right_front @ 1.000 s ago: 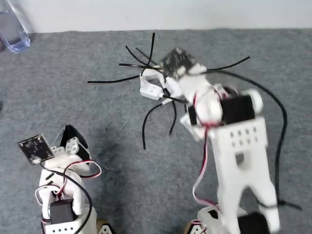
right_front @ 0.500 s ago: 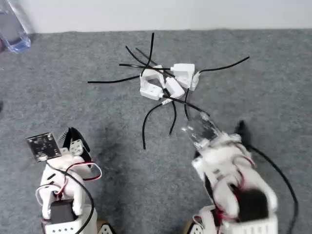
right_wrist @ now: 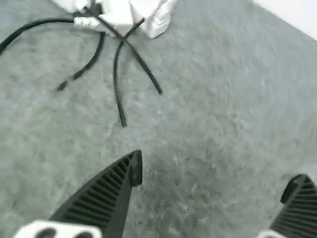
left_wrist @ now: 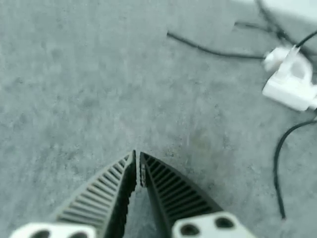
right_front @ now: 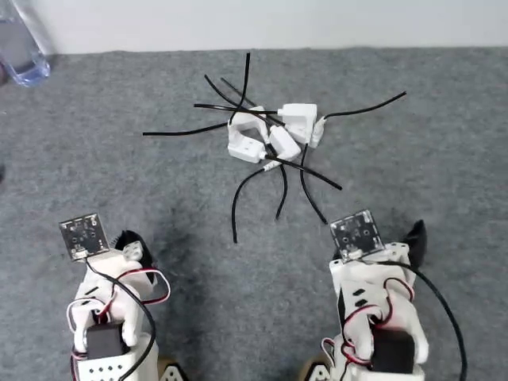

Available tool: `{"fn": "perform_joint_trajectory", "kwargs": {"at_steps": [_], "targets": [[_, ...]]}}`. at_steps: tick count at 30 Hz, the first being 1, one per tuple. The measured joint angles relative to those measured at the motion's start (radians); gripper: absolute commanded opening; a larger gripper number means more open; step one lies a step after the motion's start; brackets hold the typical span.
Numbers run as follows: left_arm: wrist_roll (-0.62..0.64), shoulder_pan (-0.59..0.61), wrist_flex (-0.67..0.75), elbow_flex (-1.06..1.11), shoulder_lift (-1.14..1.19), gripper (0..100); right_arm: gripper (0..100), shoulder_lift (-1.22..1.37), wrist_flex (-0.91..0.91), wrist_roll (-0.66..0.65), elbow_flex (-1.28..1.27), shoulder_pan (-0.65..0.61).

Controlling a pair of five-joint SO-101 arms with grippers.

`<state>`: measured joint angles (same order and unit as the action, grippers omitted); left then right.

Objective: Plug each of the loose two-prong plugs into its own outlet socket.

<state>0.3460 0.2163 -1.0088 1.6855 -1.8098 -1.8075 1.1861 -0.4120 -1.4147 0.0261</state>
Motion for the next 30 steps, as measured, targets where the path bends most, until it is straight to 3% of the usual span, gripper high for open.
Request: {"fn": "perform_joint_trajectory", "kwargs": {"at_steps": [10,26,30], "targets": [[0.0,0.0,-0.055,0.002,0.0,2,42.4,0.006,-0.003,0.084,-0.239,0.041],[0.0,0.0,-0.247,0.002,0.0,2,42.4,0.008,0.11,0.091,-0.25,0.051],[-0.1,0.0,-0.247,0.002,0.0,2,42.4,0.008,0.11,0.091,-0.25,0.072]]}}
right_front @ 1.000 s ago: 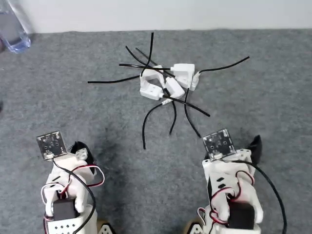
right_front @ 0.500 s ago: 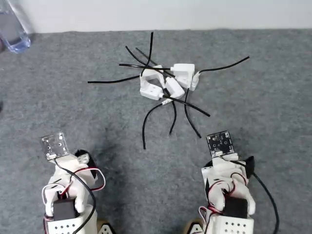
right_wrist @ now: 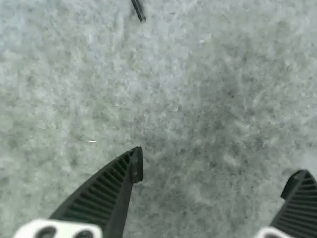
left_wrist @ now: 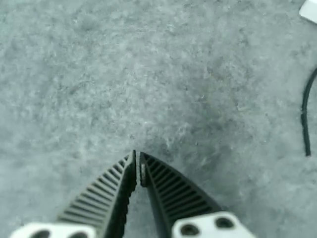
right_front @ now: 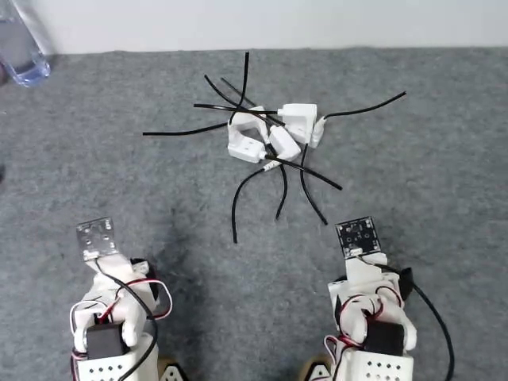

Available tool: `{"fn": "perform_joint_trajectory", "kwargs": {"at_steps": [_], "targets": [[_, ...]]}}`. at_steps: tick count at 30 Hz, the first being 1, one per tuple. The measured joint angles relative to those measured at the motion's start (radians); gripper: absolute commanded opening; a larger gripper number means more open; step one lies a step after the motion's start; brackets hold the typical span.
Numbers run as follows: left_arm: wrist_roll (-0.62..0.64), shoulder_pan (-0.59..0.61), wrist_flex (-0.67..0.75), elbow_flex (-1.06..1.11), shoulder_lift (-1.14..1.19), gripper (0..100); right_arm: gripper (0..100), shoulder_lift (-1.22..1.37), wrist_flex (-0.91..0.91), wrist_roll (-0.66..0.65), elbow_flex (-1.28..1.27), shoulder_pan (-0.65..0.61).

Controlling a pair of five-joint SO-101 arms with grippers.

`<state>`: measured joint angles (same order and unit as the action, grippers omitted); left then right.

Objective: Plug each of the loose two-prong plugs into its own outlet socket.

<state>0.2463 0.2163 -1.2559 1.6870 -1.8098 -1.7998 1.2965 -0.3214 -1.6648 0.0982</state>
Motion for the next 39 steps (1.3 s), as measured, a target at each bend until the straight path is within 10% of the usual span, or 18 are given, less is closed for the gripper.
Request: {"fn": "perform_joint_trajectory", "kwargs": {"at_steps": [9,18,39], "targets": [[-0.358,0.0,-0.002,0.0,0.0,1,42.6,0.0,0.0,0.071,0.0,0.207],[-0.052,-0.005,-0.002,0.0,0.0,1,42.5,0.0,0.0,0.207,0.0,0.112],[-0.04,-0.005,-0.002,0.0,0.0,1,42.4,0.0,0.0,0.313,0.0,-0.071]]}}
